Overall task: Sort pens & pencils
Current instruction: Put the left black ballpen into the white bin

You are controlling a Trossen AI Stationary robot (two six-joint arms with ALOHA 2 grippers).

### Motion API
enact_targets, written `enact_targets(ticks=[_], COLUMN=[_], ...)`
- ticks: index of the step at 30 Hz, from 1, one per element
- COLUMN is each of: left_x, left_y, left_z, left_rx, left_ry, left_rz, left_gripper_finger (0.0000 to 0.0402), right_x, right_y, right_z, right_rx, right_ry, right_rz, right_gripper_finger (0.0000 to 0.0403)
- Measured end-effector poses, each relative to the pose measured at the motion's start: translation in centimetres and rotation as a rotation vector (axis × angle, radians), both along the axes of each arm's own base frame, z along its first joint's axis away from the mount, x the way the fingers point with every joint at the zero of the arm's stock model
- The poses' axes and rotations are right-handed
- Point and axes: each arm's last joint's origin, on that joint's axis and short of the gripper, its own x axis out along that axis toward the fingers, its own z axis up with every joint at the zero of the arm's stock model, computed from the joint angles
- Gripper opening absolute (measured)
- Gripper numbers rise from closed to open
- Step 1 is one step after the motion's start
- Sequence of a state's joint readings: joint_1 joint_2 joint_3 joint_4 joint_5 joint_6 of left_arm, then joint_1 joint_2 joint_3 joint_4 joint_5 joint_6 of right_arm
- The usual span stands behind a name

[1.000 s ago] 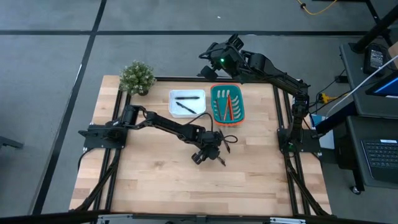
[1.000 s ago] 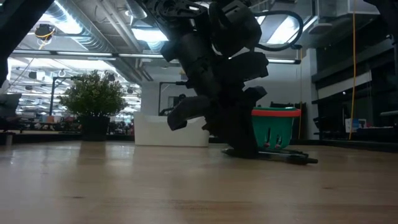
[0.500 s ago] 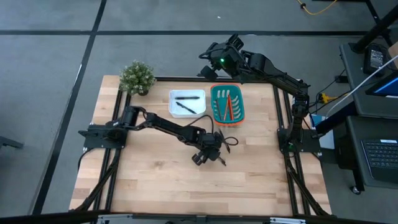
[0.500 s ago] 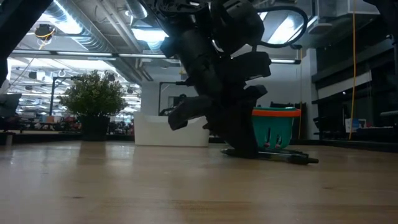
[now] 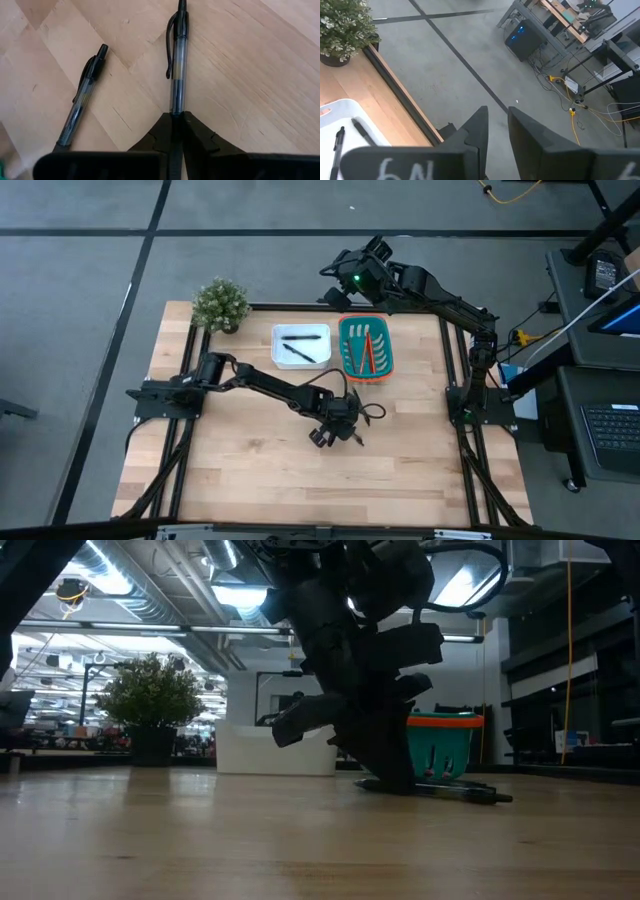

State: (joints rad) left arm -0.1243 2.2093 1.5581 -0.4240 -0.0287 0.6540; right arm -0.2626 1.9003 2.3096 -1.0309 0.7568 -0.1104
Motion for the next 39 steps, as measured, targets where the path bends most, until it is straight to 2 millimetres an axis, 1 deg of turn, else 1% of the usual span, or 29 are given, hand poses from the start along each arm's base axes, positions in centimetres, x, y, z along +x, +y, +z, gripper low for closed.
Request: enact_targets(ticks=[2, 19, 24, 29, 32, 34, 36, 39], left_x=[-0.1, -0.3, -1.0, -1.2, -1.7, -1.7, -2.1, -2.3], left_y=[-0.1, -0.4, -0.1, 0.0, 0.1, 0.1, 0.2, 0.2], left_z=[0.3, 0.4, 1.2, 3.3, 3.6, 4.0, 4.4, 4.6], left_rx=[0.004, 0.081, 0.113, 0.119, 0.149, 0.147, 0.154, 0.155], left_ry=[-0.004, 0.007, 0.036, -0.008, 0.015, 0.003, 0.029, 0.034], left_rz=[0.005, 0.035, 0.06, 0.078, 0.093, 0.11, 0.124, 0.14], left_gripper_finger=[0.0019, 0.0019, 0.0019, 0.0019, 0.0019, 0.0019, 0.0019, 0.0019], right_x=[0.0, -0.1, -0.1, -0.1, -0.1, -0.1, -0.1, -0.2], right_y=[0.0, -0.1, -0.1, -0.1, -0.1, -0.1, -0.1, -0.1], right_z=[0.0, 0.0, 0.0, 0.0, -0.1, -0.1, -0.1, -0.1], right_rx=[0.0, 0.0, 0.0, -0.002, -0.001, 0.0, 0.001, 0.001], right_ry=[0.0, 0.003, 0.004, 0.006, 0.009, 0.01, 0.013, 0.015], right_rz=[0.0, -0.005, -0.006, -0.009, -0.011, -0.013, -0.014, -0.014], right_gripper_finger=[0.0076, 0.0076, 0.0076, 0.0076, 0.0076, 0.0076, 0.0076, 0.0076])
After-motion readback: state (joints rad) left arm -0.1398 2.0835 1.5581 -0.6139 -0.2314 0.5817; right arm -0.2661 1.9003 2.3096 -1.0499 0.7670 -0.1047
